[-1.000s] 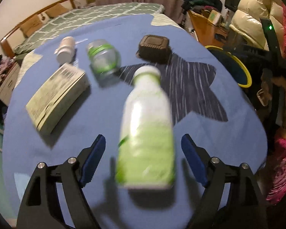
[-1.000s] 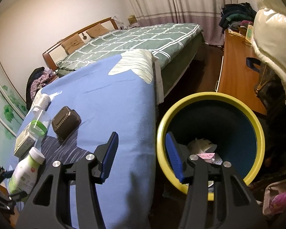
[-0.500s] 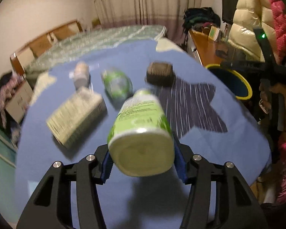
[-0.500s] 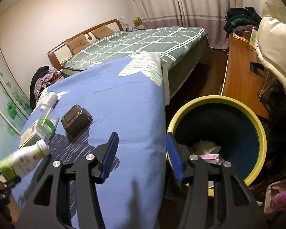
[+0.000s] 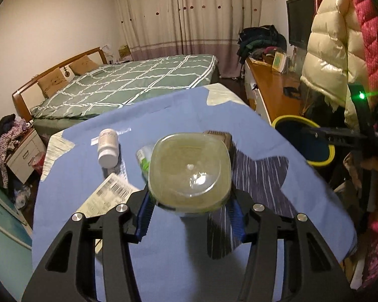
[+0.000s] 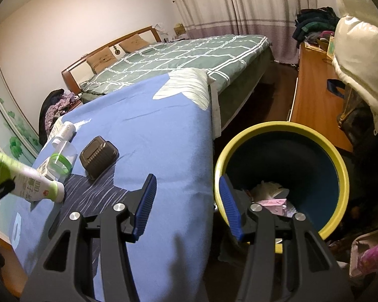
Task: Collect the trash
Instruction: 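Carry the milk bottle over the bin and open the left gripper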
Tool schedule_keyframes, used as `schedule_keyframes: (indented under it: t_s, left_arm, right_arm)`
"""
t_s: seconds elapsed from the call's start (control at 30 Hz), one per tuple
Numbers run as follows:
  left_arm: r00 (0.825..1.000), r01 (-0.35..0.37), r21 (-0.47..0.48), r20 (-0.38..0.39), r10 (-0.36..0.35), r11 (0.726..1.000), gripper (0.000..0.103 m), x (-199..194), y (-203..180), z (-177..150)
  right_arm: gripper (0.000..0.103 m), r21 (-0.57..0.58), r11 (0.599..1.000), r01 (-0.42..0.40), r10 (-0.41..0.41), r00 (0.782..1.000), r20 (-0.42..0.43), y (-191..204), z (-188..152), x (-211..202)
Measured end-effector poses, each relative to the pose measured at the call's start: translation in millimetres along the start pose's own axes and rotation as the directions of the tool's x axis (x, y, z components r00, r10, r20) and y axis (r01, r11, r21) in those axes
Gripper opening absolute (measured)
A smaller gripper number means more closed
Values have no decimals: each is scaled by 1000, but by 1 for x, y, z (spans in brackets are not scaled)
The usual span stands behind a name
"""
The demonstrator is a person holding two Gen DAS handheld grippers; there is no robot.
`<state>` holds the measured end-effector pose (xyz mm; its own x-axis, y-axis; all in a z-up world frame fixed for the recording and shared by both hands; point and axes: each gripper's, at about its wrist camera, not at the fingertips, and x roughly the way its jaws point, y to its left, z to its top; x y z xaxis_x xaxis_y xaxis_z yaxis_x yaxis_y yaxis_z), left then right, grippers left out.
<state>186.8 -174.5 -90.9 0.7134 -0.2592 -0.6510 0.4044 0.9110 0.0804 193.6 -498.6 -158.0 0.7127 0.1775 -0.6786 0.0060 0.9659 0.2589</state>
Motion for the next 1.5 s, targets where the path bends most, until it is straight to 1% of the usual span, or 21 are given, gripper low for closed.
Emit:
schedule_keyframes:
  t_s: [0.17, 0.37, 0.53, 0.67, 0.87, 0.9, 0.93, 0.97, 1.07, 1.17, 1.27, 1.3, 1.33, 1.37, 1.43, 1.5]
  left_arm:
    - [1000, 15, -5, 20, -15, 1000, 51, 1, 1, 11]
    - [999, 39, 9, 21, -39, 999, 51, 0, -7, 18]
    - [996, 82, 39, 33, -83, 996, 51, 0, -28, 37]
    - [988, 144, 65, 39, -146, 987, 51, 7, -51, 61]
    - [965, 255, 137, 23, -260, 957, 51, 37, -113, 104]
    - [956, 288, 149, 9, -292, 946, 51, 49, -129, 113]
    - [951, 305, 156, -1, -309, 939, 51, 56, -140, 118]
    - [941, 337, 169, -20, -339, 926, 51, 69, -157, 125]
    - [919, 393, 196, -64, -388, 898, 51, 101, -202, 141]
    - [910, 414, 225, -91, -404, 882, 51, 130, -242, 149]
    - [905, 425, 231, -120, -408, 875, 51, 150, -266, 148]
    - [903, 429, 227, -139, -407, 874, 53, 157, -273, 145]
    - [903, 428, 220, -142, -406, 876, 72, 160, -276, 142]
    - [908, 418, 210, -122, -401, 884, 84, 157, -275, 140]
    - [913, 409, 211, -99, -397, 888, 84, 149, -273, 136]
    - [920, 393, 201, -73, -386, 897, 89, 134, -260, 134]
  right_arm:
    - [49, 0, 1000, 8, -8, 1000, 6, -3, -3, -6]
    - [49, -1, 1000, 10, -10, 1000, 29, -3, -7, -18]
    - [49, 10, 999, 51, -52, 996, 78, -12, -9, -40]
    - [49, 26, 995, 98, -101, 989, 107, -29, -10, -57]
    - [49, 76, 983, 166, -175, 976, 128, -59, -19, -81]
    - [49, 86, 979, 182, -192, 973, 126, -64, -22, -85]
    - [49, 96, 976, 196, -207, 971, 123, -69, -24, -87]
    - [49, 108, 972, 209, -221, 968, 119, -75, -28, -90]
    - [49, 134, 964, 232, -246, 964, 100, -89, -36, -94]
    - [50, 155, 956, 249, -264, 961, 83, -98, -41, -94]
    - [50, 162, 951, 262, -276, 959, 70, -101, -42, -92]
    - [51, 163, 951, 262, -276, 959, 69, -101, -43, -92]
    - [53, 163, 951, 262, -276, 959, 70, -101, -43, -91]
    - [53, 161, 952, 261, -275, 959, 72, -100, -43, -92]
    - [53, 157, 953, 261, -274, 959, 72, -97, -43, -89]
    - [53, 155, 953, 259, -272, 960, 70, -93, -42, -86]
